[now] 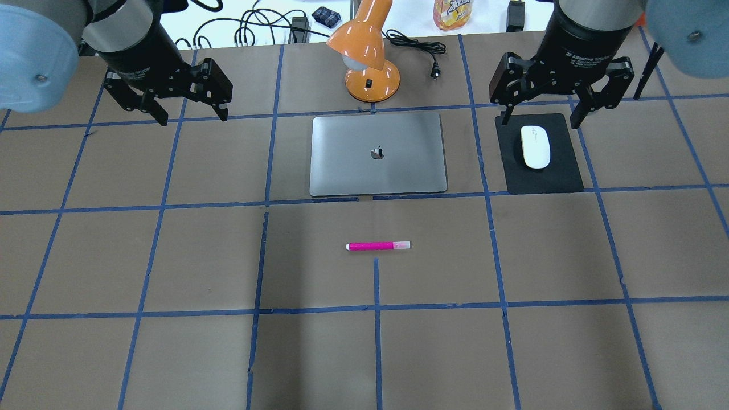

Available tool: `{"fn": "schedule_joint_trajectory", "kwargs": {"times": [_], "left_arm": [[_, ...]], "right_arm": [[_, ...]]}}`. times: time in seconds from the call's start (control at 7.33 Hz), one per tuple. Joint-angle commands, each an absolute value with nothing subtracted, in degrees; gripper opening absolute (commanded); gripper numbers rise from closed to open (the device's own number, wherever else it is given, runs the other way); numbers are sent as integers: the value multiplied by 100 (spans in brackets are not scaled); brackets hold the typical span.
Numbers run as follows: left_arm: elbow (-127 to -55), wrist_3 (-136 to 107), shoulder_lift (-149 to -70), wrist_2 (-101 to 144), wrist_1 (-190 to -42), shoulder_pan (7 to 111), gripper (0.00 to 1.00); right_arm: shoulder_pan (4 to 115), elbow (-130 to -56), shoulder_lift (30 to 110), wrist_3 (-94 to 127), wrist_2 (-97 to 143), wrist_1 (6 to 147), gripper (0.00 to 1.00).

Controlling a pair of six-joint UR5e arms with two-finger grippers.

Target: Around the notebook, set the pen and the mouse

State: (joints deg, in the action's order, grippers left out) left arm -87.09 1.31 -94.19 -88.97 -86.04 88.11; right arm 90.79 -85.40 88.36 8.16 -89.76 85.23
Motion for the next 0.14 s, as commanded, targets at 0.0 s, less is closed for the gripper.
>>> {"fn": "schedule_joint_trajectory", "kwargs": {"times": [0.0], "left_arm": [[-8666, 255, -9448, -8947, -8613, 8859, 100]], "right_arm": [[9079, -8543, 8833, 826, -8974, 8517, 100]]}}
